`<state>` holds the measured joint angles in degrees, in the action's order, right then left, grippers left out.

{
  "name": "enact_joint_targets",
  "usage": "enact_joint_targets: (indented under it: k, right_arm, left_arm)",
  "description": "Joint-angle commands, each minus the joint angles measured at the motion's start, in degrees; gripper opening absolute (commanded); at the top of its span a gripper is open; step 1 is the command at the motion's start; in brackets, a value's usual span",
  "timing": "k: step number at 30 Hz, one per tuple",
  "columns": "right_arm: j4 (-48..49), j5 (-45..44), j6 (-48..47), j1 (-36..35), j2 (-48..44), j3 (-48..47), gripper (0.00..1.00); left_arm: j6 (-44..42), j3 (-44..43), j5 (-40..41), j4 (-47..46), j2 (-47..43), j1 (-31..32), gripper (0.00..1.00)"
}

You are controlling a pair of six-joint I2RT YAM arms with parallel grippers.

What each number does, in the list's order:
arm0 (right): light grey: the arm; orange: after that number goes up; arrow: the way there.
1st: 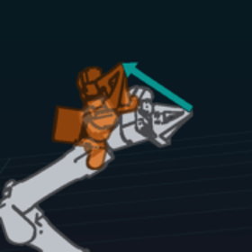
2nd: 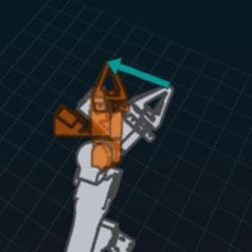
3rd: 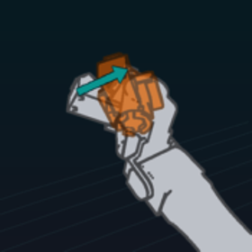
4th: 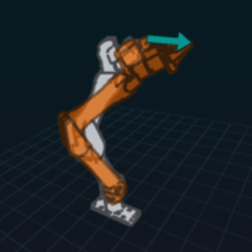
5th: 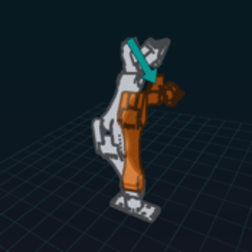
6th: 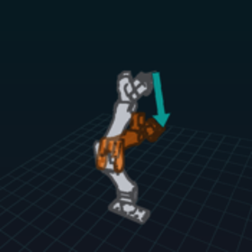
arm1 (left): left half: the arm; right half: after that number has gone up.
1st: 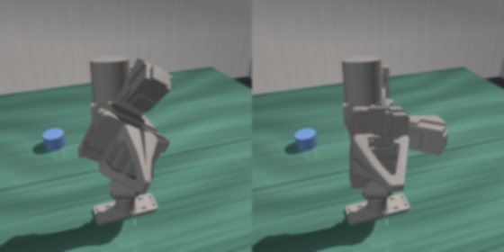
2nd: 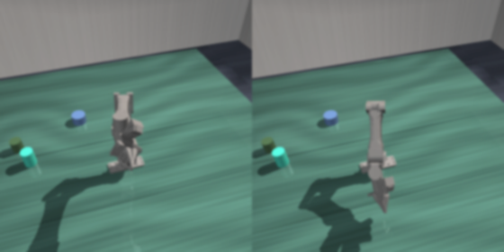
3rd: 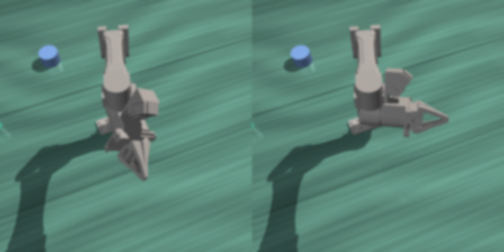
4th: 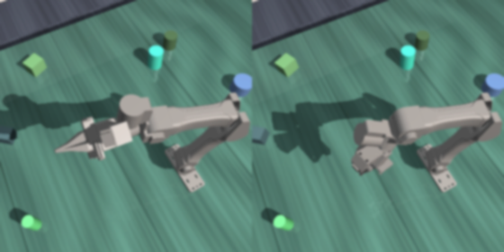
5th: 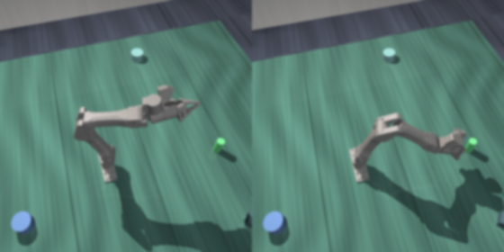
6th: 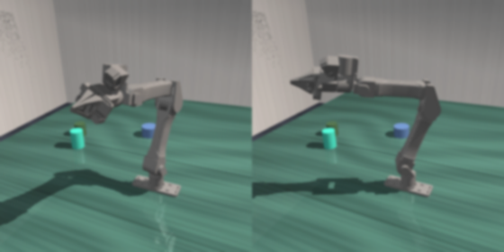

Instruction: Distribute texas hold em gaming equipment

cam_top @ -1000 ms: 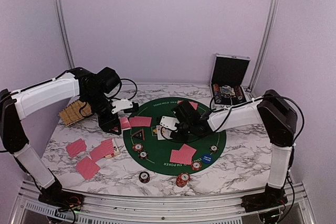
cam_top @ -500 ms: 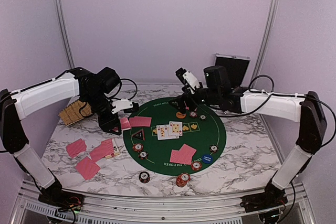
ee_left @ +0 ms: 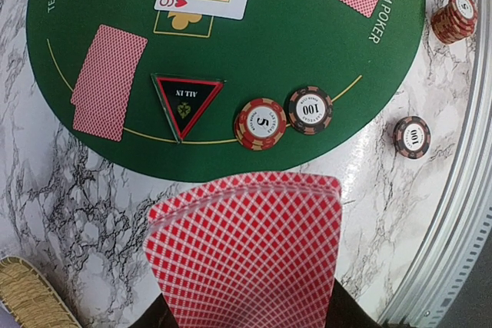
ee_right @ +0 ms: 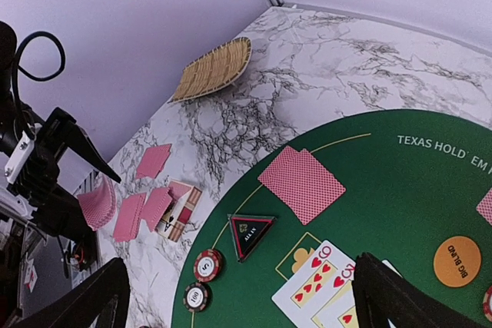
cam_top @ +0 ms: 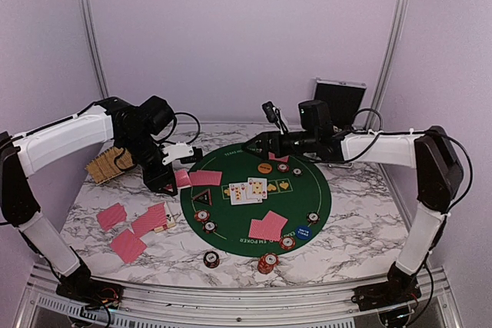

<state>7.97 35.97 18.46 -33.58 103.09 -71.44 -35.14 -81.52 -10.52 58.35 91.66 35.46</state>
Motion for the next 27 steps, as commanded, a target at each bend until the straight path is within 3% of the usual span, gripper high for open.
enact_joint_targets:
  k: [1, 3, 12, 27]
  right_arm:
    - [-2.6, -1.4, 4.3, -1.3, 1.2, -5.3, 0.99]
    - [-5.9, -3.6, 2.8, -3.2, 2.3, -7.9, 0.99]
    - [2.8, -2.4, 14.5, -8.7, 6.7, -8.0, 0.99]
    - [25.3, 1.1, 38.0, -12.4, 13.5, -3.4, 0.97]
  left_arm:
    - [-0.2, -1.5, -1.2, 0.9, -1.7, -0.3, 0.51]
    - [-0.2, -1.6, -1.2, 0.9, -1.6, -0.2, 0.51]
    - [-0.1, -2.6, -2.0, 0.9, -1.1, -0.2, 0.51]
    - [0.2, -2.6, -2.3, 0.9, -1.2, -0.2, 0.51]
